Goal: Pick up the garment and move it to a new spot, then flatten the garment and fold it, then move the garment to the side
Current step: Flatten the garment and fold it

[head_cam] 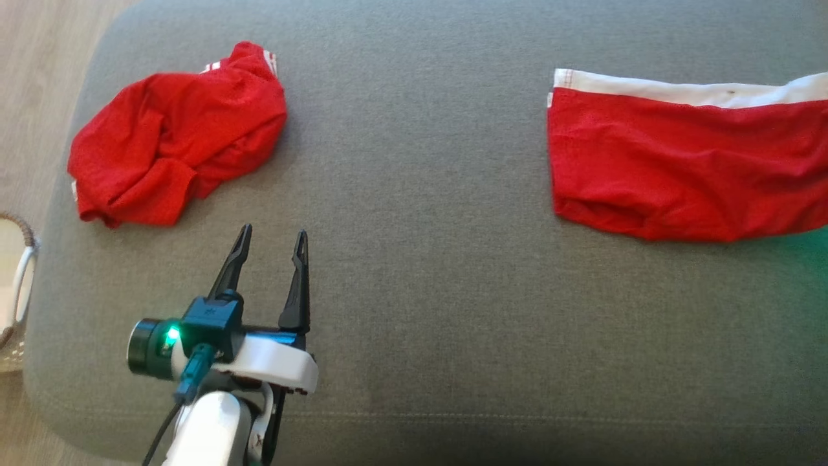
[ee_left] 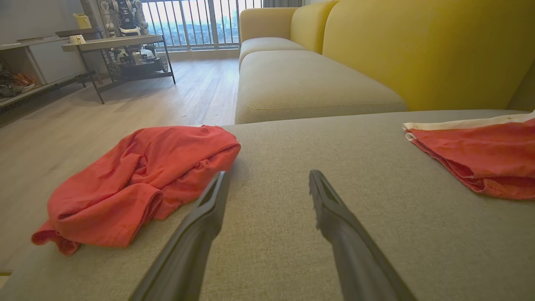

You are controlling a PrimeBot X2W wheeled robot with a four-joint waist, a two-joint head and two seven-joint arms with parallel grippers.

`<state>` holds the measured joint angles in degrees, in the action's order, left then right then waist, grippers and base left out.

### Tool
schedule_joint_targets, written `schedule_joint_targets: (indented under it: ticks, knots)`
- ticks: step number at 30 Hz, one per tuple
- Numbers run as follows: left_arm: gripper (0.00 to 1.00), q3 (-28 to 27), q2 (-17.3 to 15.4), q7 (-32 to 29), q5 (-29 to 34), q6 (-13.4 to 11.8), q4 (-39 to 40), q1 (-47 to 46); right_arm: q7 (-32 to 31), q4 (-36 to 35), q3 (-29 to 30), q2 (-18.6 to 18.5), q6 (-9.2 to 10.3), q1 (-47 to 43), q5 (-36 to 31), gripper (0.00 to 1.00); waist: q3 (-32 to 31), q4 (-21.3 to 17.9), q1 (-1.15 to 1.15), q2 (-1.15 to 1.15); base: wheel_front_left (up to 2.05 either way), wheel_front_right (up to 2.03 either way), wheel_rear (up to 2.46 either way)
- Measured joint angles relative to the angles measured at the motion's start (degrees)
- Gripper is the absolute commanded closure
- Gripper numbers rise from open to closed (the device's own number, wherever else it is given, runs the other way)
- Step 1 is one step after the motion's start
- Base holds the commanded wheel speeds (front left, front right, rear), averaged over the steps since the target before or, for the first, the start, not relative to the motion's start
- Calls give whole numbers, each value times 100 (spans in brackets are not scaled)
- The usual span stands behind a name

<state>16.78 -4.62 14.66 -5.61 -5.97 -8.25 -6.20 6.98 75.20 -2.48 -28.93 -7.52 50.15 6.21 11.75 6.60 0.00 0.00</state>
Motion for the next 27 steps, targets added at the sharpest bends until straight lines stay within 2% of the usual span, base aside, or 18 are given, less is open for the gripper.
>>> schedule_joint_targets:
  ticks: [3, 6, 11, 19, 27]
  knots:
    - [0, 1, 30, 0, 0, 0, -37, -27, -115, 10, 267, 31, 0, 104, -353, 100, 26, 60, 1, 0, 0, 0, 0]
    - [0, -5, 40, 0, 0, 0, -77, -27, -166, 11, 483, 245, 0, 236, -651, 100, -10, 51, 0, 0, 0, 0, 0]
    - [0, -43, 51, 0, 5, 38, -130, -21, -357, 13, 811, 870, 0, 315, -978, 100, -213, -31, 0, 0, 0, 0, 0]
    - [0, -54, 85, 0, 7, 51, -162, 76, -505, 21, 940, 1648, 0, 326, -1025, 100, -507, -84, 0, 0, 0, 0, 0]
    - [0, -59, 97, 0, 7, 97, -164, 264, -620, 30, 933, 2165, 0, 341, -740, 100, -590, 155, 0, 0, 0, 0, 0]
